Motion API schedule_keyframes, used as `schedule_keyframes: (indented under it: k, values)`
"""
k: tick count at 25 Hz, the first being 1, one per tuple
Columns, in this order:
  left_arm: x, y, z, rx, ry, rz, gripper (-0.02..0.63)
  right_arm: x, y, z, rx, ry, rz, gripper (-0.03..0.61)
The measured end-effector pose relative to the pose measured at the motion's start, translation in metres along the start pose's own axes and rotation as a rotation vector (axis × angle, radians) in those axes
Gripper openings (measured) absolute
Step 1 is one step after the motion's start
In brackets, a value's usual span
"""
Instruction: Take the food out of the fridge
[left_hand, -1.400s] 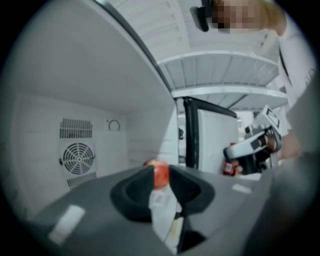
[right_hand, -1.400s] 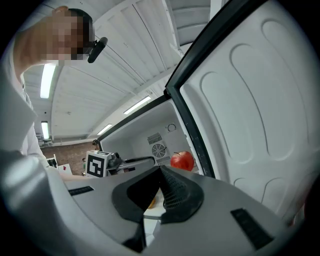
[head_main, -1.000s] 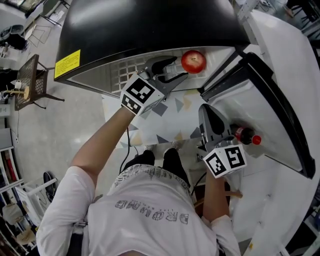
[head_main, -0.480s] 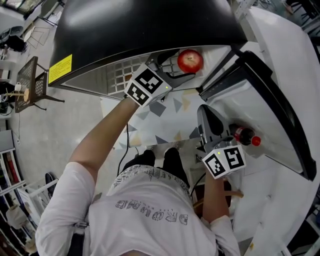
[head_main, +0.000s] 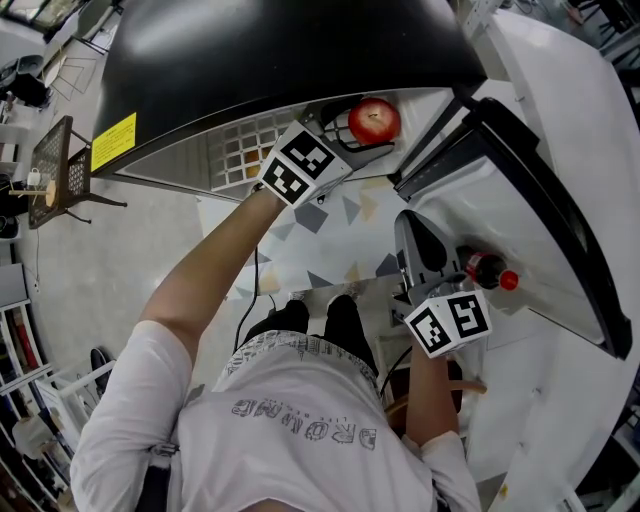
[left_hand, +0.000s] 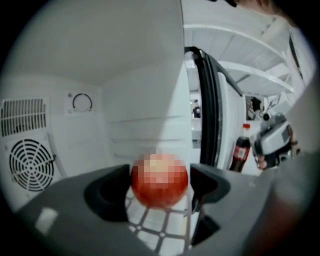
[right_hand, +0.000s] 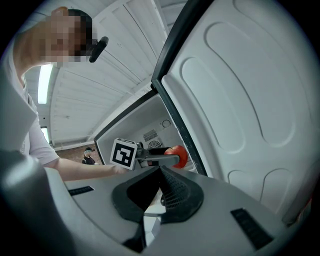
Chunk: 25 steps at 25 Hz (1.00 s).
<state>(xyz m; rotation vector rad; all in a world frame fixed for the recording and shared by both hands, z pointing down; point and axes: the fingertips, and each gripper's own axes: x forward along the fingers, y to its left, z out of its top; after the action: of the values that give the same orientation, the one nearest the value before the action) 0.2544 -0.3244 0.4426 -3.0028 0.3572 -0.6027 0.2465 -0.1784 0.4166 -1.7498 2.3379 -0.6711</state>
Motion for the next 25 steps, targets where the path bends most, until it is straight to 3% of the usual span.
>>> schedule_keyframes:
  k: [12,25]
  values:
    - [-0.013,0.001,0.004,0.001,-0.033,0.025,0.365,-0.004,0.002,0.0,-0.007,0.0,-0.015,-0.003]
    - [-0.087,-0.011,0.012,-0.025,-0.13,0.037,0.356,-0.005,0.038,-0.001,-0.024,-0.019,-0.03,-0.003]
